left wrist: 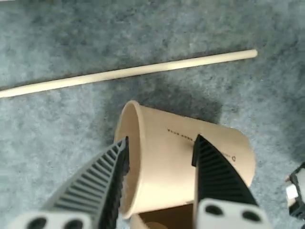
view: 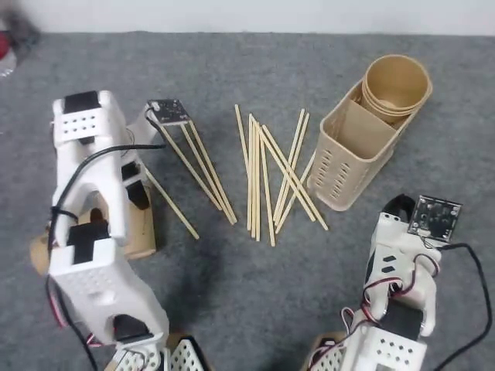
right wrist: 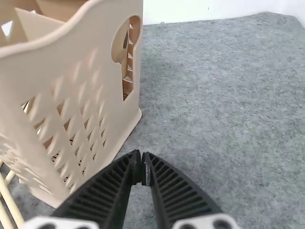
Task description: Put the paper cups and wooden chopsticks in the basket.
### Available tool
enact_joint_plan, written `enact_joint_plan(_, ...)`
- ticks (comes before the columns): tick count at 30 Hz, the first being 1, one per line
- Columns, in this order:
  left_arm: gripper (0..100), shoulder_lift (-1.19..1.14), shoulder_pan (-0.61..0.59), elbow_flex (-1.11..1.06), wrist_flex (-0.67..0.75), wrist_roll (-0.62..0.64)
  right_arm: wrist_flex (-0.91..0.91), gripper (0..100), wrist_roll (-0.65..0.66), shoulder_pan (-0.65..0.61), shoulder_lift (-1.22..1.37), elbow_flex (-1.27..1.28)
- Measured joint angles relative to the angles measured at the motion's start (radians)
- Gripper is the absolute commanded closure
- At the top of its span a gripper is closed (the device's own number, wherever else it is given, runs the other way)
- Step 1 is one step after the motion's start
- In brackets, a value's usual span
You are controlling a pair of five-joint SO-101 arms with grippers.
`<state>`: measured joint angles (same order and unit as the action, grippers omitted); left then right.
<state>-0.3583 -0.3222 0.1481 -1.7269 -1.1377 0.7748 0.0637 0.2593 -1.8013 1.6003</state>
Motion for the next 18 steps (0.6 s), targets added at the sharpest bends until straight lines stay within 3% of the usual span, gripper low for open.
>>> enact_joint_plan(3, 80, -0.003, 0.002, -0.032, 0.0, -0.028, 0.0, 99.0, 0.0, 0.0, 0.0, 0.0)
enact_joint_plan(9, 99, -0.003, 0.002, -0.098, 0.0, -0.094, 0.0, 99.0, 0.0, 0.0, 0.0, 0.0)
enact_joint_plan(18, 99, 0.061, 0.0, -0.15, -0.003, -0.173, 0.0, 99.0, 0.0, 0.0, 0.0, 0.0)
